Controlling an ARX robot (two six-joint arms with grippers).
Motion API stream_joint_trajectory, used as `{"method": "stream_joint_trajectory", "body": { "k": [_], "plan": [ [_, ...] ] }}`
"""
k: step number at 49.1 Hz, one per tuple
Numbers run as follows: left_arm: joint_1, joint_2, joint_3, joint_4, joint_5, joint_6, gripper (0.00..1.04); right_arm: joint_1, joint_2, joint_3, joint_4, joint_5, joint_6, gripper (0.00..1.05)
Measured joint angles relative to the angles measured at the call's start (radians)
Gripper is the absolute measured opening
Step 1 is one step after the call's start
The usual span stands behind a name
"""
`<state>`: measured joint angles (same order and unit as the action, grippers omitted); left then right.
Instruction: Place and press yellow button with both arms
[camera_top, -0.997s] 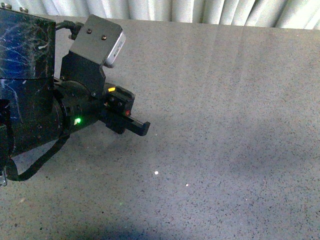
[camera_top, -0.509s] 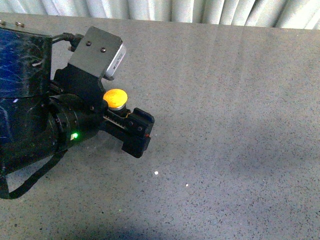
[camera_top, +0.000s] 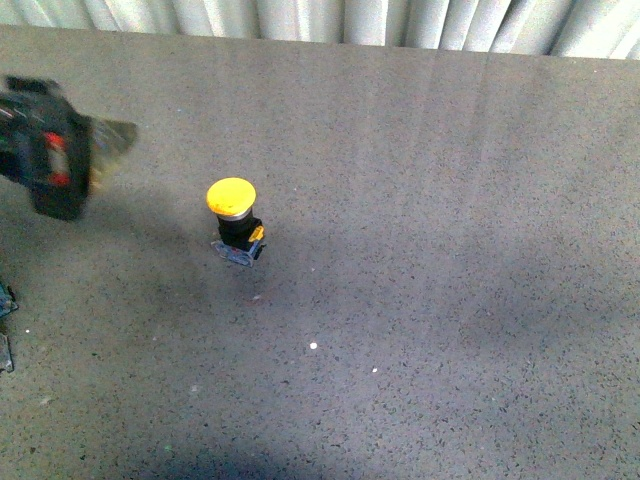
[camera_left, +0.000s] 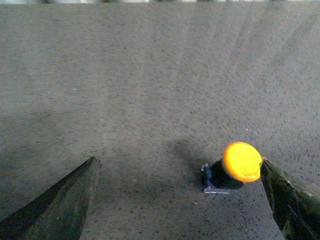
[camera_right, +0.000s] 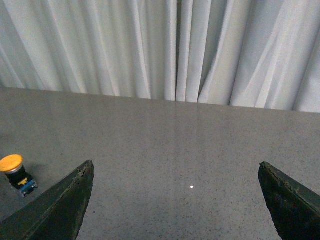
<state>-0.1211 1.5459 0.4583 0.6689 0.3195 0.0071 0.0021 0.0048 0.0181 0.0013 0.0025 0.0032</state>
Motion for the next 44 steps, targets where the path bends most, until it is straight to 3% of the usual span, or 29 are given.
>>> {"method": "stream_joint_trajectory", "body": {
  "k": [3, 8, 15, 21, 28, 36, 44],
  "plan": [
    [0.068, -0.024, -0.060, 0.213, -0.177, -0.002, 0.84, 0.000, 0.000, 0.000, 0.000, -0.002, 0.000, 0.96],
    [0.119, -0.086, -0.169, 0.446, -0.322, -0.005, 0.68, 0.000, 0.000, 0.000, 0.000, 0.000, 0.000, 0.96],
    [0.122, -0.218, -0.259, 0.457, -0.318, -0.005, 0.45, 0.000, 0.010, 0.006, -0.015, -0.003, 0.010, 0.96],
    [0.122, -0.285, -0.303, 0.421, -0.322, -0.005, 0.27, 0.019, 0.244, 0.139, -0.284, 0.015, 0.105, 0.96],
    [0.120, -0.401, -0.350, 0.353, -0.319, -0.009, 0.01, 0.034, 0.613, 0.223, -0.122, 0.030, 0.109, 0.96],
    [0.121, -0.541, -0.394, 0.257, -0.320, -0.006, 0.01, 0.074, 1.011, 0.377, 0.092, 0.045, 0.087, 0.96],
    [0.120, -0.670, -0.419, 0.155, -0.319, -0.006, 0.01, 0.197, 1.332, 0.577, 0.067, 0.066, 0.110, 0.96]
  ]
}}
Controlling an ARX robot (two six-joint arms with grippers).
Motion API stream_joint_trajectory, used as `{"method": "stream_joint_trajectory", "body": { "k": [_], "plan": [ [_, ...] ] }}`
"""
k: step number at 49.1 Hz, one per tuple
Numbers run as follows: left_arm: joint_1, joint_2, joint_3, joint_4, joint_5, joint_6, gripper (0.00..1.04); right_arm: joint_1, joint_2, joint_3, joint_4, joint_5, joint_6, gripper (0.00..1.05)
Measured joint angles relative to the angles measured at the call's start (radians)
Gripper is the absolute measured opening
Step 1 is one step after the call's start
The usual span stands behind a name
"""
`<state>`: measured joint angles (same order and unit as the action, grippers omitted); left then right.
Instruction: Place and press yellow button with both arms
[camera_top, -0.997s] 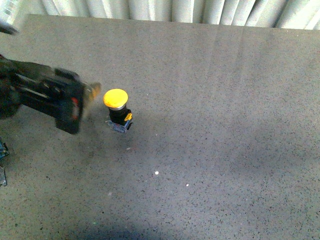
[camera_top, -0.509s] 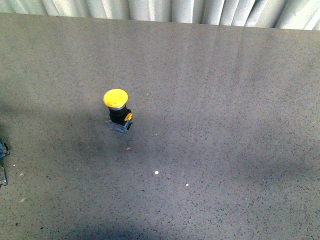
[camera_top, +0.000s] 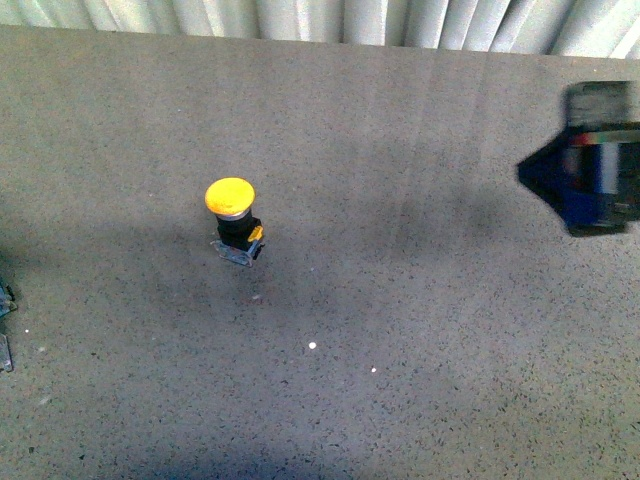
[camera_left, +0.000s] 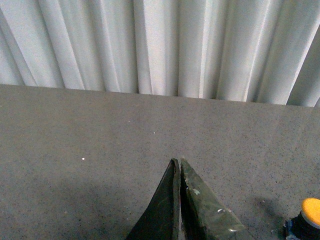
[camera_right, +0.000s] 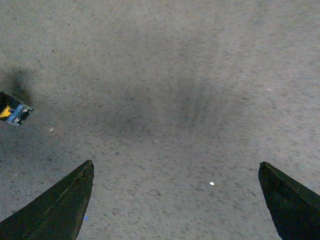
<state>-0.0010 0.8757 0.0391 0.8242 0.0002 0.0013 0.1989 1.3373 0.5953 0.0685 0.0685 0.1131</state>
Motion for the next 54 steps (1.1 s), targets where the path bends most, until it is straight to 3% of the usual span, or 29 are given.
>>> {"method": "stream_joint_trajectory", "body": {
  "k": [17, 27, 40, 54],
  "plan": [
    [0.000, -0.260, -0.027, -0.224, 0.000, 0.000, 0.01, 0.253, 0.408, 0.421, -0.084, 0.079, 0.070, 0.95],
    [0.000, -0.409, -0.027, -0.361, 0.000, 0.000, 0.01, 0.338, 0.551, 0.569, -0.108, 0.073, 0.113, 0.54],
    [0.000, -0.545, -0.027, -0.493, 0.000, 0.000, 0.01, 0.373, 0.628, 0.628, -0.114, 0.043, 0.152, 0.03],
    [0.000, -0.643, -0.027, -0.591, 0.000, 0.000, 0.01, 0.380, 0.650, 0.629, -0.109, 0.009, 0.165, 0.01]
  ]
}}
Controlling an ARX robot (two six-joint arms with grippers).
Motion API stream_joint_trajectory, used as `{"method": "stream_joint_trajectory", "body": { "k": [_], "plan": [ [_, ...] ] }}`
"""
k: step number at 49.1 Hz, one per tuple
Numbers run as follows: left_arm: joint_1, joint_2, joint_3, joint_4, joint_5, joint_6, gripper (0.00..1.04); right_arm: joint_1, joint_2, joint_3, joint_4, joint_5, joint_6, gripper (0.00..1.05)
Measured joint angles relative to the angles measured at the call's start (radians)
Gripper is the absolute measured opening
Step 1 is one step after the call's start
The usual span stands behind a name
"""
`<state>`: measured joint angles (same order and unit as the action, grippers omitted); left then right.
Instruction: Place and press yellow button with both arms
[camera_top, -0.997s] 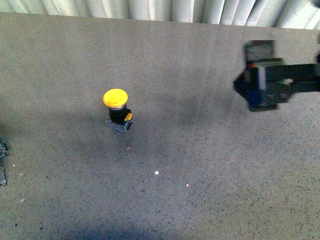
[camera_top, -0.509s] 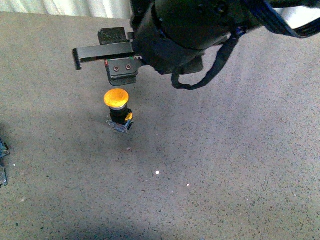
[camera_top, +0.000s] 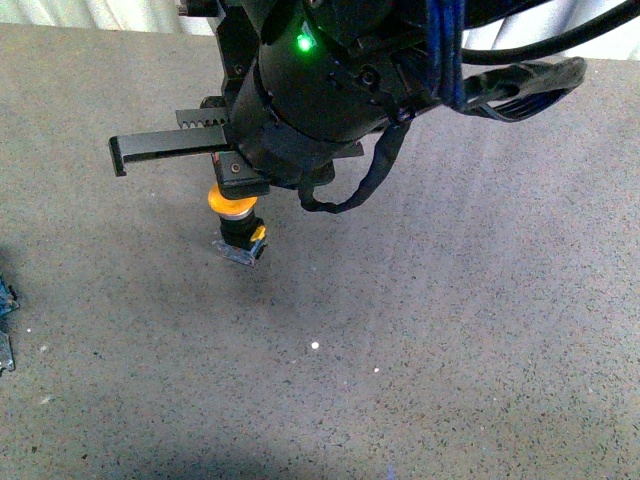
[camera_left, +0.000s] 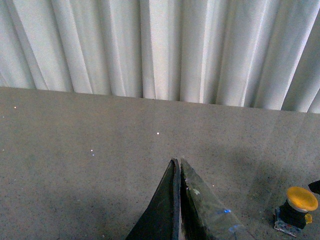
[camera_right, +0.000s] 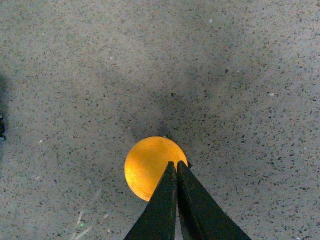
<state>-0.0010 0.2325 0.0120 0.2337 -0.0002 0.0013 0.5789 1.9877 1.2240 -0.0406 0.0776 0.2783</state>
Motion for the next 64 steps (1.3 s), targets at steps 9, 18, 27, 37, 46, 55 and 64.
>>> {"method": "stream_joint_trajectory", "body": {
  "k": [9, 18, 27, 37, 46, 55, 64],
  "plan": [
    [0.000, -0.050, 0.000, -0.050, 0.000, 0.000, 0.01, 0.006, 0.013, 0.000, 0.001, -0.017, 0.003, 0.01],
    [0.000, -0.208, 0.000, -0.227, 0.000, 0.000, 0.01, 0.012, 0.023, 0.009, 0.001, -0.025, 0.003, 0.01],
    [0.001, -0.216, 0.000, -0.234, 0.000, 0.000, 0.01, 0.016, 0.036, 0.029, -0.025, -0.038, 0.004, 0.01],
    [0.001, -0.216, 0.000, -0.234, 0.000, 0.000, 0.01, 0.015, 0.048, 0.047, -0.076, -0.046, 0.039, 0.01],
    [0.001, -0.216, 0.000, -0.234, 0.000, 0.000, 0.01, 0.012, 0.053, 0.050, -0.079, -0.049, 0.059, 0.01],
    [0.001, -0.216, 0.000, -0.234, 0.000, 0.000, 0.01, 0.006, 0.053, 0.049, -0.079, -0.057, 0.071, 0.01],
    [0.001, -0.216, 0.000, -0.234, 0.000, 0.000, 0.01, 0.000, 0.064, 0.049, -0.079, -0.063, 0.071, 0.01]
  ]
}}
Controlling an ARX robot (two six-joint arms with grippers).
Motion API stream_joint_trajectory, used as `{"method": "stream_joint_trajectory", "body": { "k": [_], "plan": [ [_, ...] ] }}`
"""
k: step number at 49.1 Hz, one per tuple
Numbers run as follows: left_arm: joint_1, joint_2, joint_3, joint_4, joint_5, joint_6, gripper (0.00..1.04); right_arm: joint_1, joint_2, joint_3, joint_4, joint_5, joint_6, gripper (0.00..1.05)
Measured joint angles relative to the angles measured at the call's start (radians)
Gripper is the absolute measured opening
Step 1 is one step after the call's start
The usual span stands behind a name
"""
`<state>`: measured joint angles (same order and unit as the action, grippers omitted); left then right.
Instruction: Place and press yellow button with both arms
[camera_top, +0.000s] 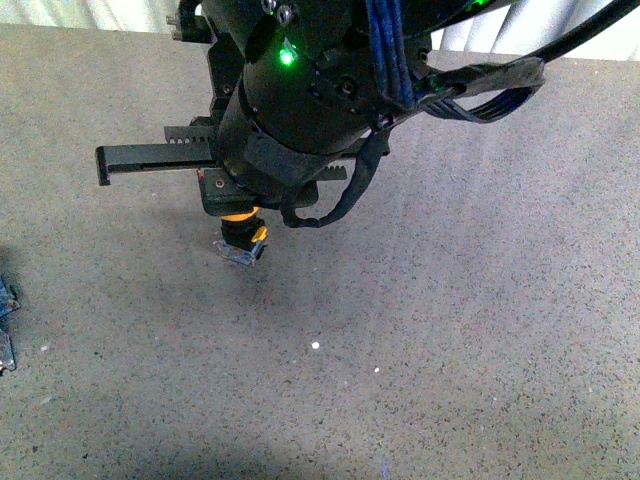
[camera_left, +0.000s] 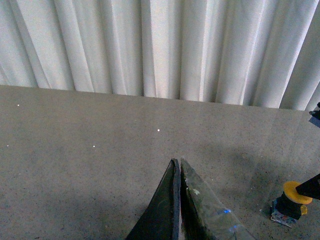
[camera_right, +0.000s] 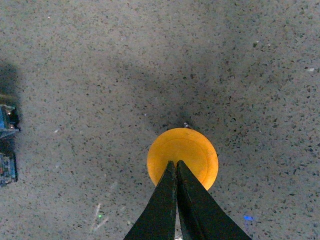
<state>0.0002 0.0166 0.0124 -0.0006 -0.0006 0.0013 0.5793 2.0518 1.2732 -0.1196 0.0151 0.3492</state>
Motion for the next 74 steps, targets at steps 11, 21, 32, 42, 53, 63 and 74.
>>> {"method": "stream_joint_trajectory", "body": {
  "k": [11, 21, 32, 42, 53, 63, 74],
  "plan": [
    [0.000, 0.000, 0.000, 0.000, 0.000, 0.000, 0.01, -0.005, 0.003, 0.000, 0.006, -0.001, 0.004, 0.01],
    [0.000, 0.000, 0.000, 0.000, 0.000, 0.000, 0.01, -0.018, -0.020, -0.027, 0.062, -0.006, 0.023, 0.01],
    [0.000, 0.000, 0.000, 0.000, 0.000, 0.000, 0.01, -0.051, -0.105, -0.089, 0.088, 0.014, 0.024, 0.01],
    [0.000, 0.000, 0.000, 0.000, 0.000, 0.000, 0.01, -0.110, -0.318, -0.167, 0.132, 0.018, 0.009, 0.10],
    [0.000, 0.000, 0.000, 0.000, 0.000, 0.000, 0.01, -0.173, -0.558, -0.306, 0.166, -0.008, -0.038, 0.58],
    [0.000, 0.000, 0.000, 0.000, 0.000, 0.000, 0.01, -0.177, -0.584, -0.545, 0.706, 0.324, -0.239, 0.59],
    [0.000, 0.000, 0.000, 0.000, 0.000, 0.000, 0.01, -0.322, -0.826, -0.895, 0.964, 0.242, -0.331, 0.08]
  ]
}}
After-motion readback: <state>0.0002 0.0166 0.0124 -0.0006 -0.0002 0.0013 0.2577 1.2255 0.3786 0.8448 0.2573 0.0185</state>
